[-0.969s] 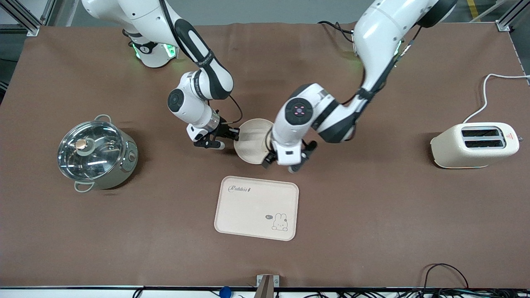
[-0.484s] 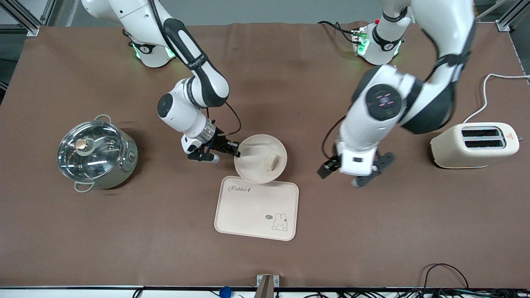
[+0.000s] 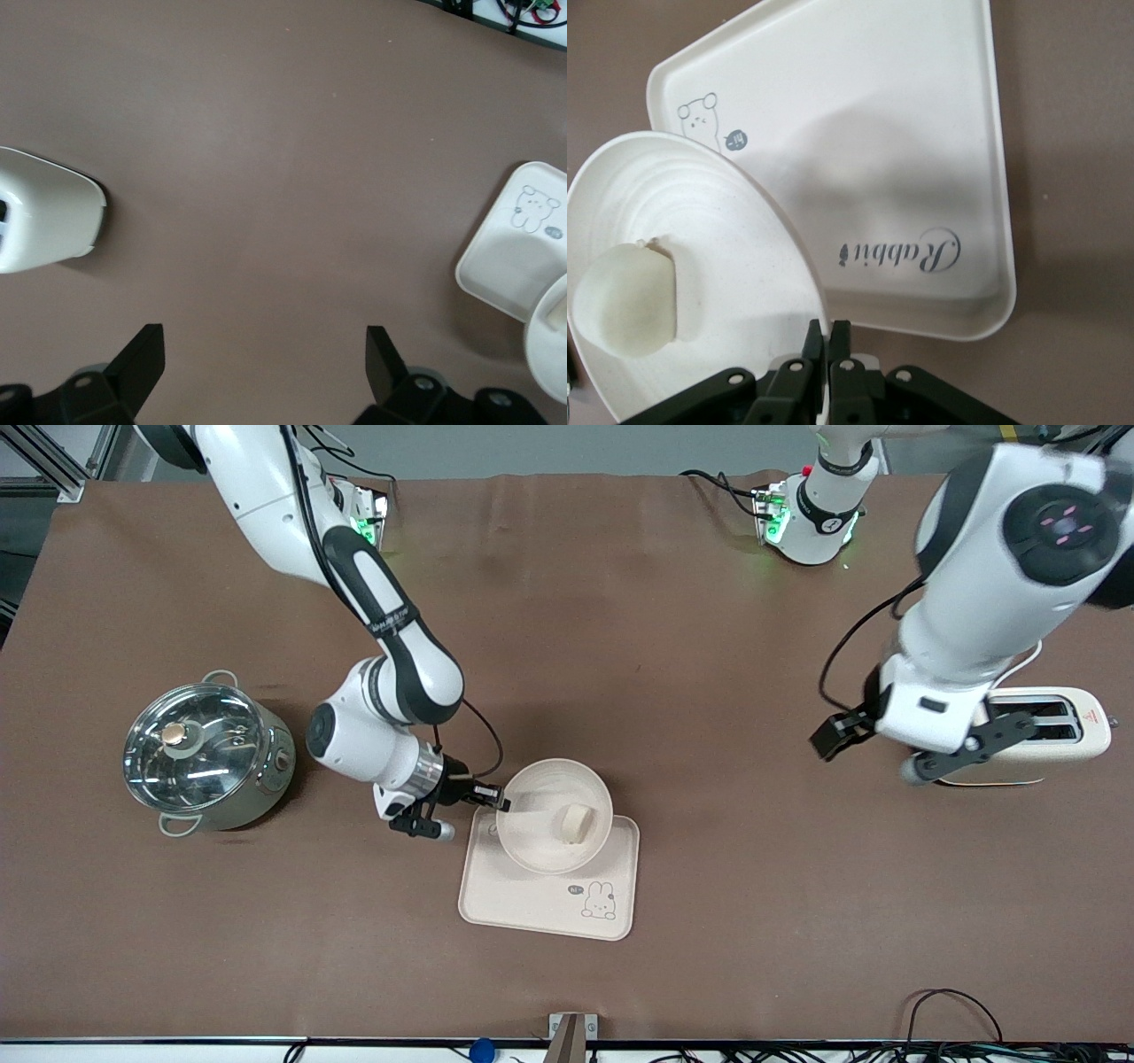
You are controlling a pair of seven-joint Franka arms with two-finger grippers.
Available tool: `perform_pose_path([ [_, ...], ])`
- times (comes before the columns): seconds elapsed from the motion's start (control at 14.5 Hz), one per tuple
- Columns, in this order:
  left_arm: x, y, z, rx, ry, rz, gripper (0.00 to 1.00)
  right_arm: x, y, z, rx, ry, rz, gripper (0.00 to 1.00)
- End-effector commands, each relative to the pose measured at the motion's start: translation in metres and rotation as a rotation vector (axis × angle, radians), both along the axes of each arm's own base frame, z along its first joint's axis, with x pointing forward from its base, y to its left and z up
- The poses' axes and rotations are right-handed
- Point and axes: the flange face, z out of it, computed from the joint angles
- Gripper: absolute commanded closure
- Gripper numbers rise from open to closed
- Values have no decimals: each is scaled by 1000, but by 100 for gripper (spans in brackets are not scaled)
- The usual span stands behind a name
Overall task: Place bun in plate and plate on tray
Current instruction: 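Carry the plate onto the tray with the right gripper while the left gripper withdraws, then lower the plate onto the white tray and open the right gripper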
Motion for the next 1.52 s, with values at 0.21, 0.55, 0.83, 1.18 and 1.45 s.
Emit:
perform_pose_path([
  [0.21,-36,63,47,15,31,-169,0,59,4,-14,-129,2,-24,100],
  [0.55,-68,121,60,-62,51,-284,0,72,5,-39,-135,-10,-31,100],
  [0.83,-94,119,70,-54,66,-302,0,73,0,-41,-165,-13,-15,100],
  [1.18,-96,123,77,-54,60,-380,0,73,-3,-40,-168,-7,-14,94],
  [1.45,-93,125,77,-53,57,-377,0,67,-3,-31,-174,-1,-12,41],
])
